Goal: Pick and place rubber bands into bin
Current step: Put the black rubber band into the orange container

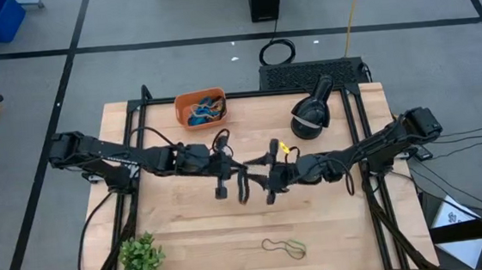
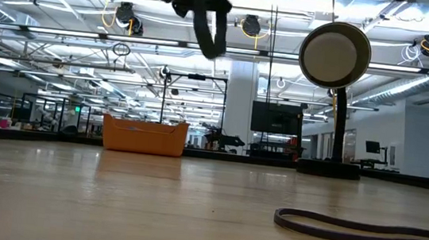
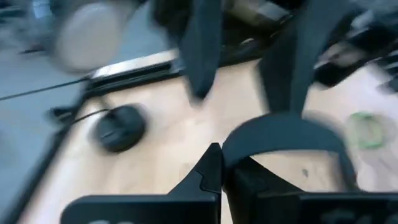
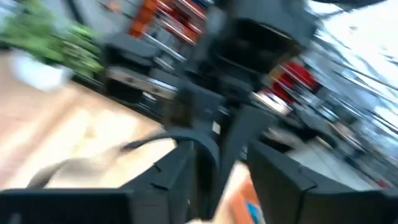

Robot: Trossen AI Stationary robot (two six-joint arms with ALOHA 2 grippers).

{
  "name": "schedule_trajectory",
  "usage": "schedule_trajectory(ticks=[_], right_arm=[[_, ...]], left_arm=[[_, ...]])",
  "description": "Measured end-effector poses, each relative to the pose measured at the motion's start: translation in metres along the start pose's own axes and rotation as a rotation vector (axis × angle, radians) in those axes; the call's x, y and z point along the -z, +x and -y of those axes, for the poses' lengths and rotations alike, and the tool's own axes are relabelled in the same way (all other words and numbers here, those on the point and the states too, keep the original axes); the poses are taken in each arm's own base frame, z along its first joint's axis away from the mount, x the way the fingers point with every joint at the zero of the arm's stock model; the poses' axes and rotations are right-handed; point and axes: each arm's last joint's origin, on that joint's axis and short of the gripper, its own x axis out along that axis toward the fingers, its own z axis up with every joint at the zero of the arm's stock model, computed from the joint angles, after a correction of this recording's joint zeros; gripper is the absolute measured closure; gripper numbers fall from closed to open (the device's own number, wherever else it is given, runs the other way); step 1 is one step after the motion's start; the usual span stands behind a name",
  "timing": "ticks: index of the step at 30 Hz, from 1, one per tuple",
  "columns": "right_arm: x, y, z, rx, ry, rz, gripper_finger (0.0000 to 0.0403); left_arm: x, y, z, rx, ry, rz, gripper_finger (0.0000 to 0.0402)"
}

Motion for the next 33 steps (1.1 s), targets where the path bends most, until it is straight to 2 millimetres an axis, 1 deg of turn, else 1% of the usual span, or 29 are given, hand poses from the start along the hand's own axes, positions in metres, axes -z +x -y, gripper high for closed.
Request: schedule_trajectory(ticks=[3,6,9,13,16,19,26,30,33], right_arm=[[-0.003,-0.005,-0.006,0.055,-0.008,-0.04,0.0225],[-0.004,-0.01,-0.017,0.038,-0.039,-0.08,0.0214],[-0.002,-0.015,-0.026,-0.005,-0.06,-0.119,0.0212],[0.001,-0.02,-0.036,-0.054,-0.042,-0.164,0.0215],[0.004,-0.022,-0.039,-0.075,-0.025,-0.201,0.0217],[0.008,-0.023,-0.041,-0.088,-0.009,-0.237,0.0215],[0.013,-0.024,-0.043,-0.1,0.032,-0.282,0.0216],[0.014,-0.025,-0.043,-0.106,0.027,-0.297,0.0217],[0.014,-0.025,-0.043,-0.107,0.026,-0.299,0.0214]], left_arm=[[0.001,-0.006,-0.012,-0.148,0.02,-0.045,0.0396],[0.007,-0.013,-0.028,-0.284,0.017,-0.13,0.0395],[0.01,-0.019,-0.045,-0.418,0.004,-0.176,0.0393],[0.018,-0.024,-0.071,-0.577,-0.014,-0.237,0.0395],[0.024,-0.029,-0.092,-0.697,-0.014,-0.281,0.0391],[0.031,-0.034,-0.113,-0.808,-0.019,-0.337,0.0396],[0.051,-0.048,-0.154,-0.922,-0.101,-0.411,0.039],[0.067,-0.05,-0.172,-0.931,-0.176,-0.449,0.0395],[0.083,-0.045,-0.183,-0.91,-0.241,-0.482,0.0388]])
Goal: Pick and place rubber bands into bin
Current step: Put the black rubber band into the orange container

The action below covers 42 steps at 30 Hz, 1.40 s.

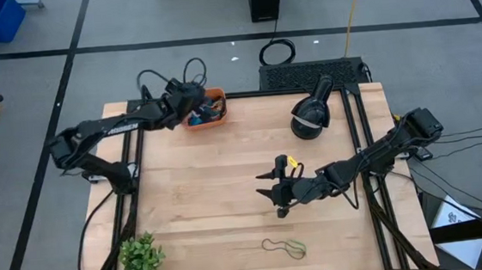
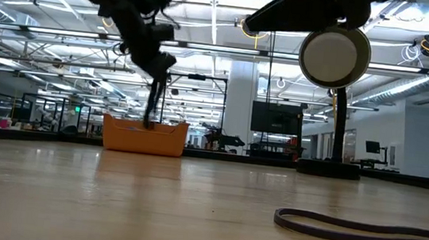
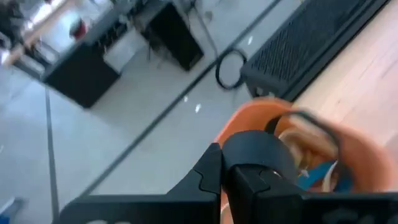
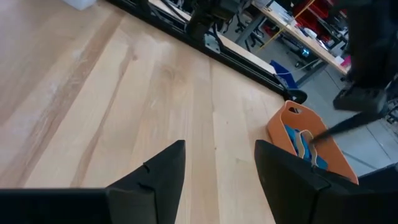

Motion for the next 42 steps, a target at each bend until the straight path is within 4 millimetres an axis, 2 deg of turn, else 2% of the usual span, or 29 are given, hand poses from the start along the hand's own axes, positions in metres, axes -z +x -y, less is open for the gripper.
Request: schedule_trajectory(ticks=[4,9,14,17,29,38,42], right_arm=[[0.001,0.0,0.0,-0.002,0.024,-0.006,0.0214],[0.003,0.0,-0.001,-0.007,0.028,-0.023,0.0217],[0.003,0.0,-0.001,-0.008,0.027,-0.024,0.0216],[0.003,0.0,-0.001,-0.008,0.026,-0.025,0.0217],[0.005,0.0,-0.002,-0.014,0.022,-0.042,0.0217],[0.002,-0.007,-0.012,-0.048,0.025,-0.026,0.022],[-0.001,-0.013,-0.02,-0.075,0.012,-0.009,0.0222]], left_arm=[[0.013,0.025,0.003,-0.014,0.015,-0.084,0.0396],[0.033,0.054,0.016,-0.011,0.049,-0.193,0.0387],[0.051,0.074,0.029,0.002,0.092,-0.276,0.0396],[0.058,0.081,0.034,0.007,0.106,-0.306,0.0386],[0.062,0.08,0.035,0.013,0.122,-0.345,0.039],[0.062,0.08,0.035,0.012,0.121,-0.343,0.032],[0.062,0.079,0.037,0.032,0.103,-0.341,0.0273]])
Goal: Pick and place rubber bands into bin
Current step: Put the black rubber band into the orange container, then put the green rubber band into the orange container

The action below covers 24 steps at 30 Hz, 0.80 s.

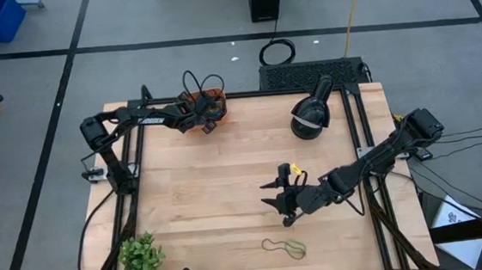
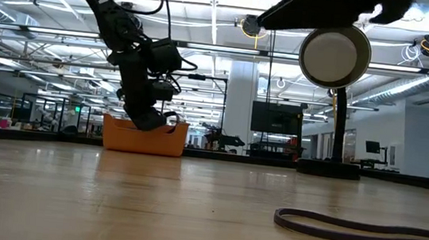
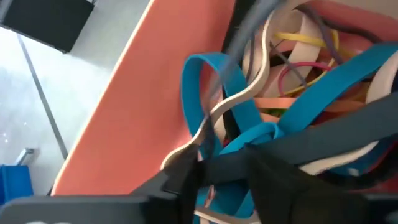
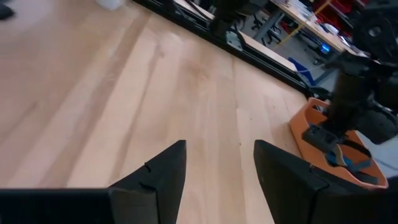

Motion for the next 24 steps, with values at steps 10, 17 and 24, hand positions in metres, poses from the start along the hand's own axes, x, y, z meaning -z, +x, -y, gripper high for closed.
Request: schedule_trajectory(ticks=[10,17,24], right_arm=[[-0.001,-0.016,-0.024,-0.079,0.006,0.001,0.0223],[0.003,-0.023,-0.036,-0.217,0.09,-0.037,0.0233],[0.014,-0.021,-0.04,-0.358,0.254,-0.169,0.0242]], left_arm=[[-0.006,-0.021,0.005,0.024,-0.009,0.055,0.0167],[-0.013,-0.068,-0.004,0.058,-0.023,0.147,0.0151],[-0.016,-0.104,-0.009,0.162,-0.087,0.247,0.0151]])
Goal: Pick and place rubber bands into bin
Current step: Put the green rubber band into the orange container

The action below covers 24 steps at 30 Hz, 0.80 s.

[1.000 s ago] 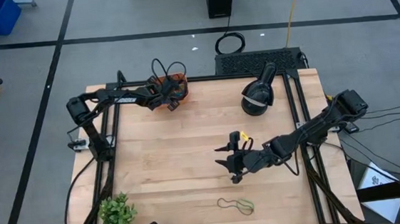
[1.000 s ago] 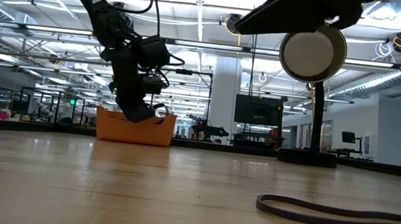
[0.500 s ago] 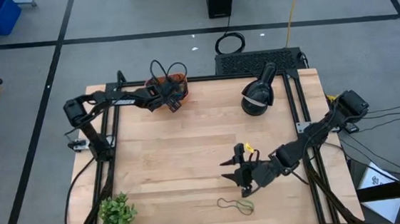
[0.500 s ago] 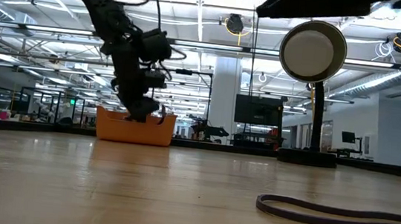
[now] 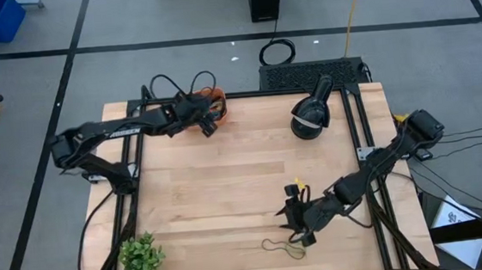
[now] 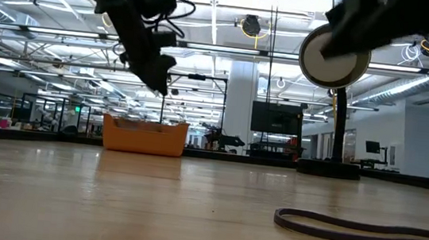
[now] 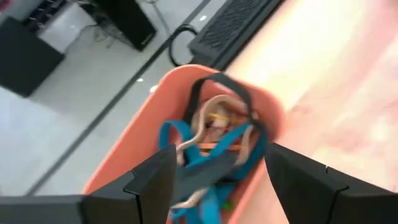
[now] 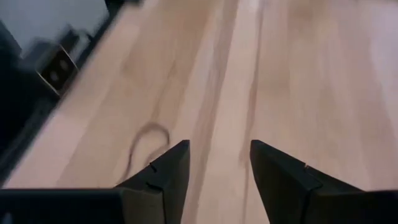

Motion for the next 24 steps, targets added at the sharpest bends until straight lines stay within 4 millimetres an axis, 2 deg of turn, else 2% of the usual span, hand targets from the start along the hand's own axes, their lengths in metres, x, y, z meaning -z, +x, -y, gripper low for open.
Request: schedule_trajectory(ticks=[5,15,24], right_arm=[[0.013,0.01,-0.003,-0.019,0.059,-0.111,0.0243],[0.038,0.031,-0.022,-0.095,0.115,-0.249,0.0245],[0.04,0.03,-0.032,-0.124,0.18,-0.249,0.0246]], left_arm=[[-0.002,-0.007,0.006,0.092,-0.016,0.025,0.0151],[-0.002,-0.011,0.016,0.123,0.005,0.03,0.0151],[-0.002,-0.011,0.015,0.12,0.004,0.03,0.0151]])
